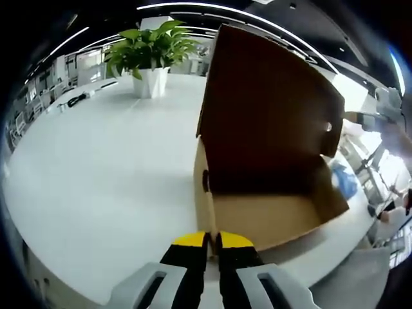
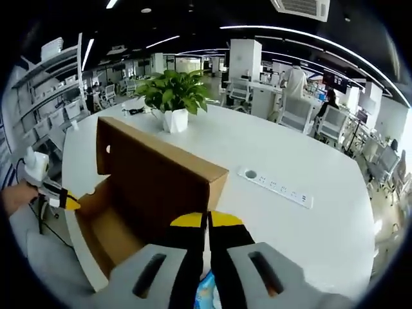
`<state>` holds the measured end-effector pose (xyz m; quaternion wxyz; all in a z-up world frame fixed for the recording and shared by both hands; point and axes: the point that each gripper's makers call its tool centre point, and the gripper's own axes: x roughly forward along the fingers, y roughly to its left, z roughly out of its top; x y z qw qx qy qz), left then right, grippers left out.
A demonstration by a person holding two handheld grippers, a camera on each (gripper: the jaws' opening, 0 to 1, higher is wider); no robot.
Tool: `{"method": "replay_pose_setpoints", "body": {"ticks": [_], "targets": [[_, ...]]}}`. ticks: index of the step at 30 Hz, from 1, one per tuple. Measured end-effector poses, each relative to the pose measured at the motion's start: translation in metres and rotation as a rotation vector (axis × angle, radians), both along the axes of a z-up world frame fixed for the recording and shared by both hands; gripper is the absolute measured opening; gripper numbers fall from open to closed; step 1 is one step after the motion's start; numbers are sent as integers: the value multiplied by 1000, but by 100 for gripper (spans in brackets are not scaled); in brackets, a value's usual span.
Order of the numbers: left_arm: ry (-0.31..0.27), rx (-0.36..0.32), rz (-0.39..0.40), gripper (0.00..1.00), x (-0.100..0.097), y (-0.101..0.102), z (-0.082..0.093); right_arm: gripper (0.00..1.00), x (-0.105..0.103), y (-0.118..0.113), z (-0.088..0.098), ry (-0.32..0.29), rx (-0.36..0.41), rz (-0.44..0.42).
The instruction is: Operate the shoe box by opening the lid, removing the specified soft item, and placing it in the target area until the item is outside and the box remains undamaged.
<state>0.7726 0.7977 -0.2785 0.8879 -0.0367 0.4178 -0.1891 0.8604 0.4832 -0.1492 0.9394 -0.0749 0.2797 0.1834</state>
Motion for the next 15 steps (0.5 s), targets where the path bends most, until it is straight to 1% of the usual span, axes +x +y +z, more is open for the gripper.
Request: {"method": "replay_pose_setpoints", "body": {"ticks": [6,11,13,15], "targets": [[-5,-5,-1,5,-6,-4,3,0,-12,2,1,-34,-30,12],[-13,2,-9,5,-6,-5,5,0,-21,2,1,-46,-18,4],[-16,-1,-10,6,-7,-5,5,0,-27,3,2,-53,-16,4],[-18,-2,-11,6,-6,-5,5,0,-28,2,0,-59,-13,2]]}}
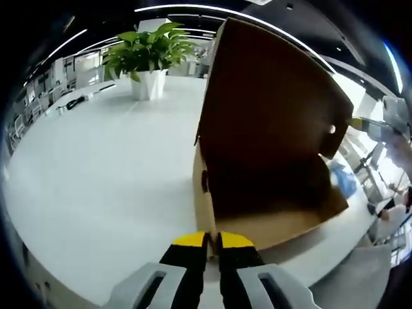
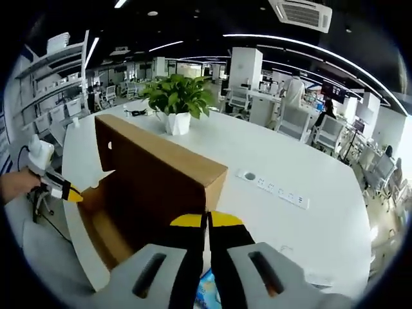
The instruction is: Operate the shoe box by opening the lid, removing the specified soft item, and placing it in the target area until the item is outside and the box remains undamaged.
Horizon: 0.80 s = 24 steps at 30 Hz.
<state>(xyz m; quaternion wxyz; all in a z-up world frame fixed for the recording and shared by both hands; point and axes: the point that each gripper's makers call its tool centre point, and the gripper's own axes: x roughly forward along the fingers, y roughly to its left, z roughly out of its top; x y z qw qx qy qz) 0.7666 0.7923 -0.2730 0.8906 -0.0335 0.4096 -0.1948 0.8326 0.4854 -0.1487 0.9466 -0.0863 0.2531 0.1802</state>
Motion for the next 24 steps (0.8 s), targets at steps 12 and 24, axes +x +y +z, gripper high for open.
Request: {"method": "replay_pose_setpoints", "body": {"ticks": [12,24], "targets": [[-24,2,-17,7,9,6,-4,1,-20,5,-4,-34,22,-16],[-81,25,-51,12,8,7,5,3,-43,8,-13,-50,29,7]]}}
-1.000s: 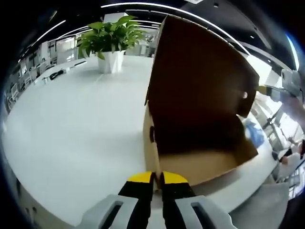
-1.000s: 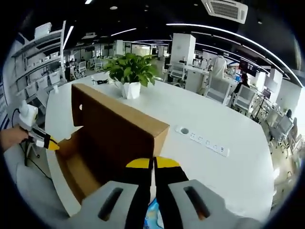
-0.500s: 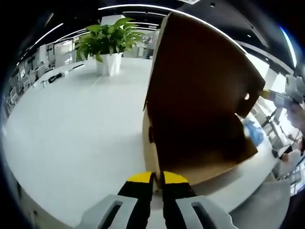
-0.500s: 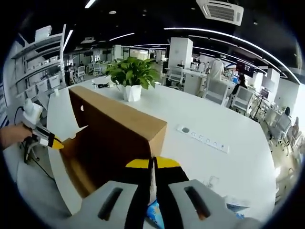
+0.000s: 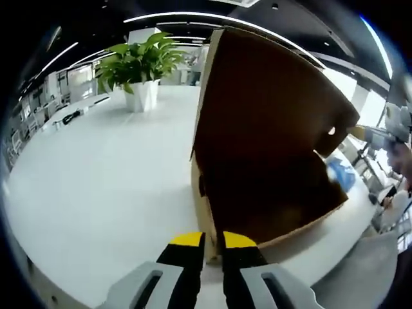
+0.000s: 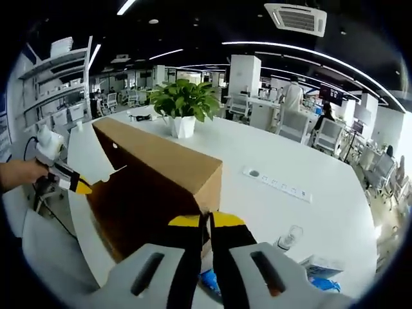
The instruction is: Operate the shoe box by opening the lid, removing the specified soft item, and placing it in the target area until the item is outside and the box remains undamaged.
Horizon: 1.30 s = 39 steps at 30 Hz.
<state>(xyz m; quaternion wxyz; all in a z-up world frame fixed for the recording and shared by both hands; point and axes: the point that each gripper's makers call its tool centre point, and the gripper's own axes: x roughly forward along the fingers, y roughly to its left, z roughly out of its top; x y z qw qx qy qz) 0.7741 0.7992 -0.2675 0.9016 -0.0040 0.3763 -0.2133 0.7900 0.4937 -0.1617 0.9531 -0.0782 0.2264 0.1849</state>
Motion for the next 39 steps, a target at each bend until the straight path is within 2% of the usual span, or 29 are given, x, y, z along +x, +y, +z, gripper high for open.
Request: {"method": "replay_pose_setpoints", "body": {"ticks": [2,6,13,15,20,29,39], "targets": [[-9,1,0,15,2,3,2,3,-3,2,-2,-4,4,8],[-36,6,-9,16,4,5,9,5,-8,4,-6,-9,-1,28],[-118,-3,-39,21,11,1,34,8,-21,9,-16,-7,3,54],[-151,3,-51,22,12,-2,47,10,-23,12,-21,-3,8,63],[-198,8,-75,25,13,-7,61,11,-32,14,-31,2,-4,79],[-236,32,-119,28,9,-10,66,14,-45,17,-45,19,-18,107],[-258,50,-179,30,-4,-17,68,18,-57,21,-58,19,-38,150]]}}
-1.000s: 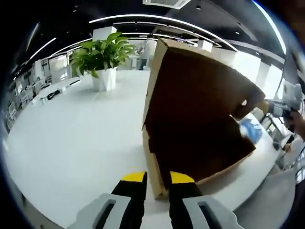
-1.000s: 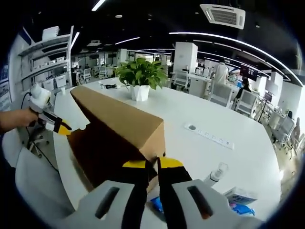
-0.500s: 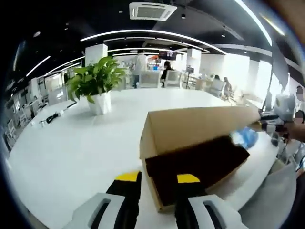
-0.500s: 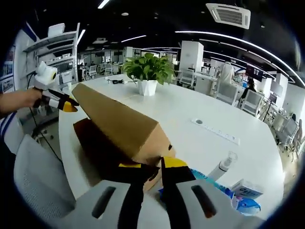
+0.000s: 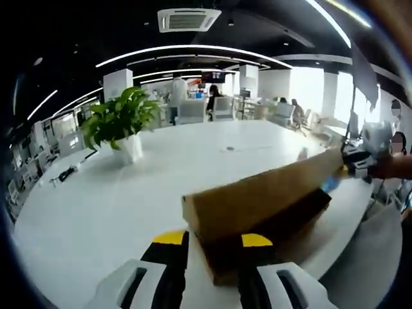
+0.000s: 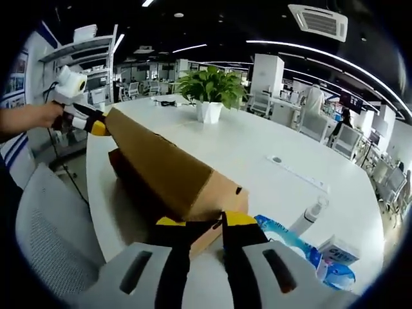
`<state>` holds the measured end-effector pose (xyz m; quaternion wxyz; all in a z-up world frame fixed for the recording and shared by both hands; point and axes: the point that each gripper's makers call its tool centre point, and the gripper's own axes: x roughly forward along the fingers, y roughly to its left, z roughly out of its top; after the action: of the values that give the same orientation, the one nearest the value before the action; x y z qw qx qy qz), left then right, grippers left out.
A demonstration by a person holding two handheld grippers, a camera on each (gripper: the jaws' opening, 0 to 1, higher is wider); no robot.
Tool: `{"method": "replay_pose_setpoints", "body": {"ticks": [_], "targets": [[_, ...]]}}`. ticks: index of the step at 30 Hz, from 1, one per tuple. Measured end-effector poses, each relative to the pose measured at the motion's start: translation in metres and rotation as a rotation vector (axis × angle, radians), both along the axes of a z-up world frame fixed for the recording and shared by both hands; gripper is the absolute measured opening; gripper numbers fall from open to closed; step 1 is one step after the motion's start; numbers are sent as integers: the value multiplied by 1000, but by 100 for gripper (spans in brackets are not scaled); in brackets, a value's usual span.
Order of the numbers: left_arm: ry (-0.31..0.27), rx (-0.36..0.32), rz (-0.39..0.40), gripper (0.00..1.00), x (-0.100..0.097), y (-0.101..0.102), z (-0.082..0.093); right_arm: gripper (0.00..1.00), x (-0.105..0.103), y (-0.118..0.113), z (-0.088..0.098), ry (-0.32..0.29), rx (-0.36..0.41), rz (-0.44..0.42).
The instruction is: Operate the shoe box by opening the lid, removing the specified soft item, and placing it in the target area until the item is outside and the box remains undamaged.
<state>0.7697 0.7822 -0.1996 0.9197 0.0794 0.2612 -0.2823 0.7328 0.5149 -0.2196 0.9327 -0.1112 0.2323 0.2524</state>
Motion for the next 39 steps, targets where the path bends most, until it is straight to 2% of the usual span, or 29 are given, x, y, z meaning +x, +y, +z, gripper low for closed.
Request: {"method": "replay_pose_setpoints", "body": {"ticks": [7,10,20,26,35,39], "targets": [[3,15,-34,31,-6,-4,-5,19,-8,2,-4,0,-20,21],[9,24,-50,32,-11,-10,-7,22,-11,6,-7,4,-19,42],[33,34,-74,34,-18,-10,-16,27,-18,10,-16,14,-45,79],[59,35,-98,38,-22,-12,-24,32,-21,15,-22,20,-56,119],[99,27,-108,42,-20,-3,-44,35,-26,17,-30,62,-34,137],[112,15,-106,43,-19,-2,-46,36,-28,18,-31,73,-31,139]]}}
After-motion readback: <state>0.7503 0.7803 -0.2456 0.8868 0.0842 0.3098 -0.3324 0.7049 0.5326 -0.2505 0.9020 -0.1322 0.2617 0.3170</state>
